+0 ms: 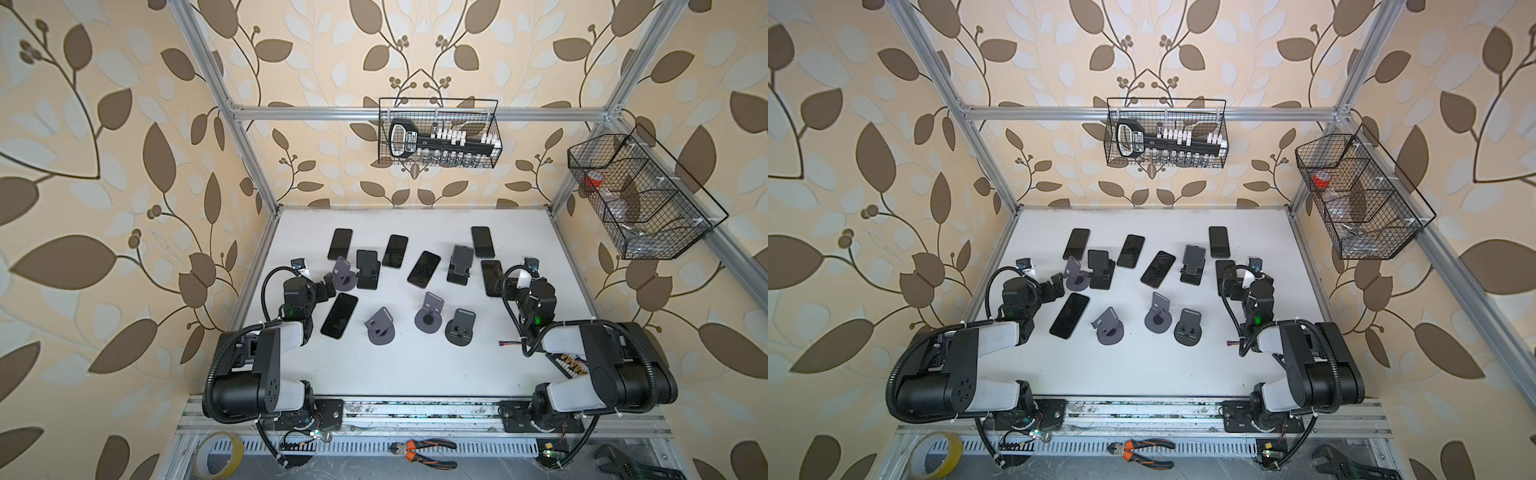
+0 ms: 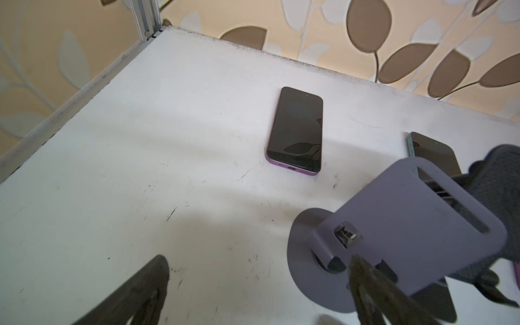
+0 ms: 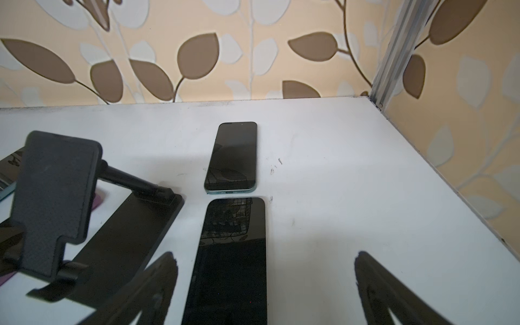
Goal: Remove the phone from the phone stand
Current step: Reset both arms
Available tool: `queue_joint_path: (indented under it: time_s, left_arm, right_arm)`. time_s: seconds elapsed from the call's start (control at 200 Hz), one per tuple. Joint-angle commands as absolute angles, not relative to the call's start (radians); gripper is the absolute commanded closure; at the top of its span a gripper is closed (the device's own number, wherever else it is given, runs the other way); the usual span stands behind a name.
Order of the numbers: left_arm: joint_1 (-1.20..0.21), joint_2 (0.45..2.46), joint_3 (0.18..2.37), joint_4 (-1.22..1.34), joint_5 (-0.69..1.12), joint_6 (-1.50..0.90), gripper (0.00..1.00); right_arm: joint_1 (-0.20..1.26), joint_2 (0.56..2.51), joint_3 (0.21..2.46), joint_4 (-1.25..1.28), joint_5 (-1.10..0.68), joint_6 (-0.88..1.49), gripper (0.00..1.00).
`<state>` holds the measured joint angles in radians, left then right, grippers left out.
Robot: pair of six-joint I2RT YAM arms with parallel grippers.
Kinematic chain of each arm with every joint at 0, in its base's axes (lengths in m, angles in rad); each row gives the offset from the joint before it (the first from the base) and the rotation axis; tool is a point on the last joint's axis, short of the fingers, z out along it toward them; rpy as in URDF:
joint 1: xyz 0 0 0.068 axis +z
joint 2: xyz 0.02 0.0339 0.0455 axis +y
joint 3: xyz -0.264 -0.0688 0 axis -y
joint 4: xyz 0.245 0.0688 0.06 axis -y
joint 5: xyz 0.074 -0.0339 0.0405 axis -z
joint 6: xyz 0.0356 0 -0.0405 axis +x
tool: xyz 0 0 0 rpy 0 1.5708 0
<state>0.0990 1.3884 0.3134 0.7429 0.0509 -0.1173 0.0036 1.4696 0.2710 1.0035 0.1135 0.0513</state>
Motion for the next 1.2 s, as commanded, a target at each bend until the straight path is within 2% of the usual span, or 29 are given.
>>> queue_joint_path:
  time_s: [0.0,0.06,0.255,0.355,0.49,1.195]
  left_arm:
    - [0.103,1.431,0.248,0.949,0.064,-0.102,0.01]
    - [0.104,1.478,0.234,1.010,0.058,-0.101,0.01]
    - [0.081,1.470,0.316,0.834,0.007,-0.096,0.01]
    - [0.037,1.480,0.346,0.788,-0.084,-0.085,0.01]
    - [0.022,1.488,0.356,0.776,-0.119,-0.081,0.01]
    - [-0.019,1.485,0.367,0.760,-0.177,-0.056,0.01]
  right_arm:
    - [-0.022,1.508,0.220,1.181,0.071,0.063,0.01]
    - [-0.022,1.493,0.231,1.132,0.075,0.067,0.00]
    - [-0.023,1.498,0.231,1.136,0.079,0.069,0.00]
    - [-0.022,1.498,0.232,1.134,0.078,0.069,0.00]
    - [-0.023,1.497,0.232,1.136,0.077,0.069,0.00]
    - [-0.022,1.497,0.232,1.135,0.077,0.069,0.00]
